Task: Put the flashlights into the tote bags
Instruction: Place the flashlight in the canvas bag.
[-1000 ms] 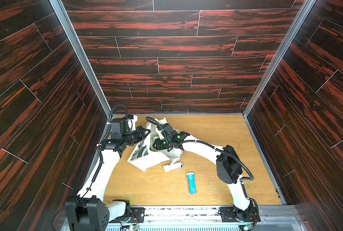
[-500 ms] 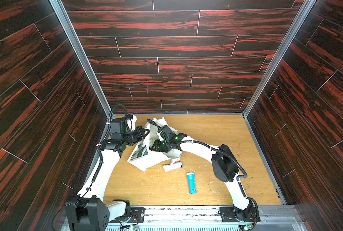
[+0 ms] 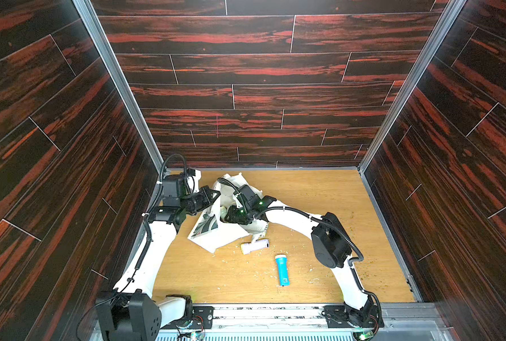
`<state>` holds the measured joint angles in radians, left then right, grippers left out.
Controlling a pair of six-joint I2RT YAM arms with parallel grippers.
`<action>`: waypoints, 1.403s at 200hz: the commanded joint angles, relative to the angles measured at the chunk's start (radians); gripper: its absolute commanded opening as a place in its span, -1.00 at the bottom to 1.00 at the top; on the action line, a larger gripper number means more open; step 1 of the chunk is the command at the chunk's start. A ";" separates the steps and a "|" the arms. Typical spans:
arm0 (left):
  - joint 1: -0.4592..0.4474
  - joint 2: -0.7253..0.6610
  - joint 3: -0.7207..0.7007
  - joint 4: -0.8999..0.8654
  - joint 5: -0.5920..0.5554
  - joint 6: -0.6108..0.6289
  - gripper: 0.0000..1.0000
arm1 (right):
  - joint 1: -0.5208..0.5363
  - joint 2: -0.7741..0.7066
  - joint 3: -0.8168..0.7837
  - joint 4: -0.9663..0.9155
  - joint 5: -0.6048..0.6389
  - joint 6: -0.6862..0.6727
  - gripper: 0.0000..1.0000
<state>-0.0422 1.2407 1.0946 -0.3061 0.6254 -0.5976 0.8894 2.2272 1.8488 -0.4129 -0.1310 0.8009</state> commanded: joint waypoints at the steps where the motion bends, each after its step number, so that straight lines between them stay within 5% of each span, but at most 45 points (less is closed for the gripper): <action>1: -0.004 -0.049 0.006 0.035 0.041 0.016 -1.00 | -0.012 0.049 0.021 -0.035 0.007 0.005 0.01; 76: -0.004 -0.035 0.047 -0.064 -0.013 0.090 -1.00 | -0.016 -0.046 0.034 -0.023 0.051 -0.076 0.67; 131: -0.004 -0.034 0.076 -0.163 -0.080 0.163 -1.00 | -0.018 -0.181 -0.026 0.082 0.132 -0.107 0.96; 205: -0.004 -0.014 0.132 -0.328 -0.255 0.264 -1.00 | -0.018 -0.385 -0.149 0.166 0.124 -0.227 0.97; 280: -0.004 0.015 0.181 -0.421 -0.498 0.329 -1.00 | -0.007 -0.785 -0.588 0.071 0.341 -0.212 0.96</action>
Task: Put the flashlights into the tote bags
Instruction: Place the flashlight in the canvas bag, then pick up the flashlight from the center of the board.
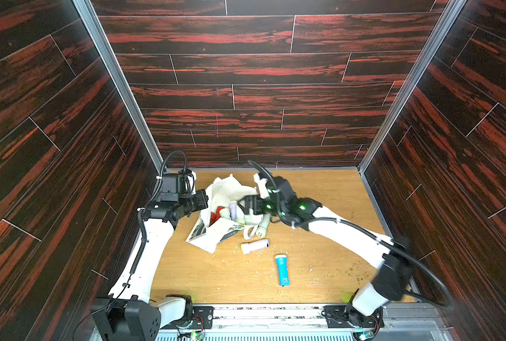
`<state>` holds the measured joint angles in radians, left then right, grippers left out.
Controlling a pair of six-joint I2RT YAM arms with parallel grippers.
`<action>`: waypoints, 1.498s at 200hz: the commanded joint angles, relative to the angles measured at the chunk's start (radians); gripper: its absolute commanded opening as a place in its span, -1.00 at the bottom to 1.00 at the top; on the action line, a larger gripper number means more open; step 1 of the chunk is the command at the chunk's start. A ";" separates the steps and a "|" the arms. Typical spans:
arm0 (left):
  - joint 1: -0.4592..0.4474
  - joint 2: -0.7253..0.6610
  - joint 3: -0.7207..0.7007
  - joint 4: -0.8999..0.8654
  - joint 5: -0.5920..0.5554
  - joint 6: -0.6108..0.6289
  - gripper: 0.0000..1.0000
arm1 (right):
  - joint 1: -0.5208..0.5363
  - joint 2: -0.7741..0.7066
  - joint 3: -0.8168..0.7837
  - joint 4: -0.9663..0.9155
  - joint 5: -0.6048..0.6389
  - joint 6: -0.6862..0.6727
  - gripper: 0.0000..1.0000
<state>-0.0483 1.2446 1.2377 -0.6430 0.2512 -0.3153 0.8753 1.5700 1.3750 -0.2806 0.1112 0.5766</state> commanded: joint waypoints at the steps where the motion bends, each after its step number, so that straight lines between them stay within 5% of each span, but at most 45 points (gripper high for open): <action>1: 0.002 0.012 0.038 -0.086 -0.125 0.048 -1.00 | 0.008 -0.133 -0.120 -0.065 0.104 0.013 0.96; 66: 0.002 0.022 0.058 -0.110 -0.254 0.076 -1.00 | 0.086 -0.196 -0.321 -0.432 0.242 0.218 0.62; 299: 0.002 0.004 0.026 -0.081 -0.240 0.053 -1.00 | 0.164 0.048 -0.416 -0.424 0.041 0.293 0.30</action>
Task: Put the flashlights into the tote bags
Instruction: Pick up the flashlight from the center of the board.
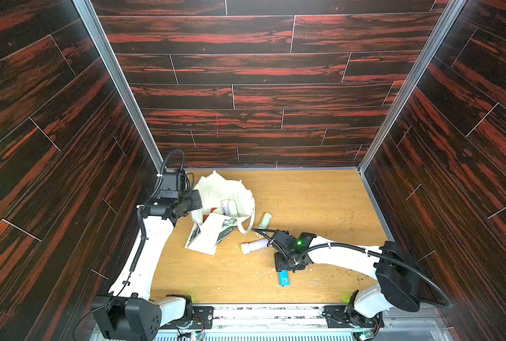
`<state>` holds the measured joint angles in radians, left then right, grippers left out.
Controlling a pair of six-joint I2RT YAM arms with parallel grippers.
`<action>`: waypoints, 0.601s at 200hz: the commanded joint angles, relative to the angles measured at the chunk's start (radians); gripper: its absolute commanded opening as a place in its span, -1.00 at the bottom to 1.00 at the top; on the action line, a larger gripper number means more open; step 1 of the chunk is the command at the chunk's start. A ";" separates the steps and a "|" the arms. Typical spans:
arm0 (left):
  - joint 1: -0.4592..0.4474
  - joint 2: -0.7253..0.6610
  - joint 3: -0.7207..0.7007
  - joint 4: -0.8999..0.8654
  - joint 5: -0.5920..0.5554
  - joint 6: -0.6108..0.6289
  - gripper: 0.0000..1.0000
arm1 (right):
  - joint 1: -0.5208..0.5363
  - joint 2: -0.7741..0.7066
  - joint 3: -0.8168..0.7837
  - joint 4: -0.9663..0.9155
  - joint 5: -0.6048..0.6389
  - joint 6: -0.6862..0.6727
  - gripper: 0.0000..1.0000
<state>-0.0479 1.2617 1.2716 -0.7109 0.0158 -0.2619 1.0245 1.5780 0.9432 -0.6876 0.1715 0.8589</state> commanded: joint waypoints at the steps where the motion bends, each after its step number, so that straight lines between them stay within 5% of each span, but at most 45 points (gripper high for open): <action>1: 0.002 -0.013 -0.008 -0.013 -0.005 0.001 -1.00 | 0.013 0.041 0.015 -0.016 -0.020 0.011 0.29; 120: 0.002 -0.018 -0.004 -0.015 0.010 -0.004 -1.00 | 0.014 0.115 0.025 0.005 -0.020 -0.008 0.04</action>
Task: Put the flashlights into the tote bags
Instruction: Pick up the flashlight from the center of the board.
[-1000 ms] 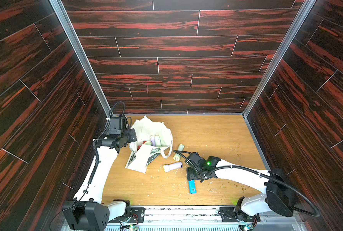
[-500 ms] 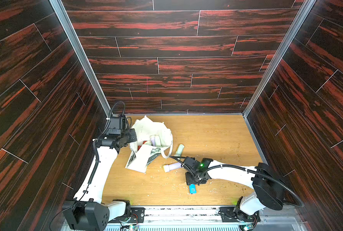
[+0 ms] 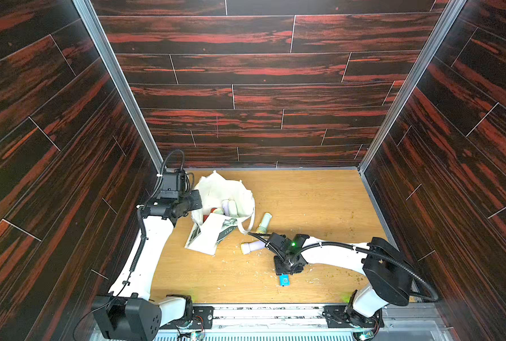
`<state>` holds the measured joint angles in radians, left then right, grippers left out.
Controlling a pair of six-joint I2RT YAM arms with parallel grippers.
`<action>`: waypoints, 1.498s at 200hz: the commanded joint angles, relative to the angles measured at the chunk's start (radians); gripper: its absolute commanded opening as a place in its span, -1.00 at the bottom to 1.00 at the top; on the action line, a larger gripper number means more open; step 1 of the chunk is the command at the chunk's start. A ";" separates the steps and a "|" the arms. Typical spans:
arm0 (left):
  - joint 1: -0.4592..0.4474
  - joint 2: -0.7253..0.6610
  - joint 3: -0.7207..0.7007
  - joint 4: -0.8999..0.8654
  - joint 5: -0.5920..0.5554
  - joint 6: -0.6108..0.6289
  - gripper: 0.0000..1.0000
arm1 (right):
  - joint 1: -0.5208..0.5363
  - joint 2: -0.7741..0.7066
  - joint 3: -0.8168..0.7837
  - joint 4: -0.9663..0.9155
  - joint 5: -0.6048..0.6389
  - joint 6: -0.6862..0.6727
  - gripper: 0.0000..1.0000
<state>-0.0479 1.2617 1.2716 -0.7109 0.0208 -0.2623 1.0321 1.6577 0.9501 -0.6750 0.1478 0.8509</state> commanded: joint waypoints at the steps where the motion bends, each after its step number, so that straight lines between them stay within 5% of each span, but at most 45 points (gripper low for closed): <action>1: 0.002 -0.019 -0.004 -0.015 0.005 -0.003 -1.00 | 0.006 0.035 0.017 -0.008 0.004 0.000 0.04; 70: 0.001 -0.016 -0.001 -0.015 0.027 -0.003 -1.00 | 0.006 0.022 0.016 -0.012 0.027 0.004 -0.24; 126: 0.002 -0.010 -0.012 0.003 0.070 -0.019 -1.00 | 0.006 -0.143 0.003 -0.008 0.161 0.028 -0.53; 186: 0.002 -0.018 -0.015 0.031 0.181 -0.012 -1.00 | -0.011 -0.315 0.030 0.020 0.279 -0.022 -1.00; 214: 0.003 -0.018 -0.025 0.049 0.281 -0.015 -1.00 | -0.031 -0.337 0.098 0.027 0.310 -0.089 -1.00; 299: 0.003 -0.027 -0.051 0.118 0.444 -0.051 -1.00 | -0.139 -0.313 0.266 0.213 0.075 -0.384 -1.00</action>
<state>-0.0479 1.2610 1.2373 -0.6132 0.3939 -0.3016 0.8993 1.3277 1.1465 -0.5289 0.3012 0.5743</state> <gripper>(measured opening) 0.077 0.386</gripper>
